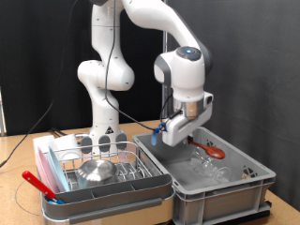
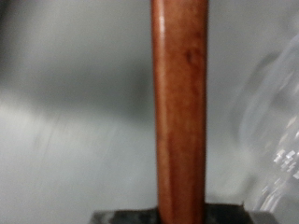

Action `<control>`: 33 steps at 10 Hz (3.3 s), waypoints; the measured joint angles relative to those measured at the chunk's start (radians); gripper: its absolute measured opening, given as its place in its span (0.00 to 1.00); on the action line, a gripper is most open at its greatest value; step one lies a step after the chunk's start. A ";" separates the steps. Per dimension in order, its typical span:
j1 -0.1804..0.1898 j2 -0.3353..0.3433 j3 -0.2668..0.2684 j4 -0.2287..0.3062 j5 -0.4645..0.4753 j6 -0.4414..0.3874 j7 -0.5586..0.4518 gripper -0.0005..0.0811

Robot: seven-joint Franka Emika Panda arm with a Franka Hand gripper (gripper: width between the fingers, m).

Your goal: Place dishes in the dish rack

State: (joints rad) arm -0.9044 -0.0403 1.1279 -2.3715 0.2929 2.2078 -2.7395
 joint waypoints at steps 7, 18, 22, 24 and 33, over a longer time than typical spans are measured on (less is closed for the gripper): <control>0.016 -0.042 -0.097 0.074 0.386 -0.415 0.086 0.11; -0.031 0.174 -0.179 0.118 0.568 -0.931 0.326 0.11; -0.034 0.215 -0.188 0.122 0.754 -0.989 0.736 0.11; -0.039 0.222 -0.188 0.122 0.780 -0.994 0.768 0.11; -0.032 0.332 -0.260 0.357 0.654 -0.900 1.074 0.11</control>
State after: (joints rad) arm -0.9364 0.2921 0.8677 -2.0144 0.9473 1.3076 -1.6657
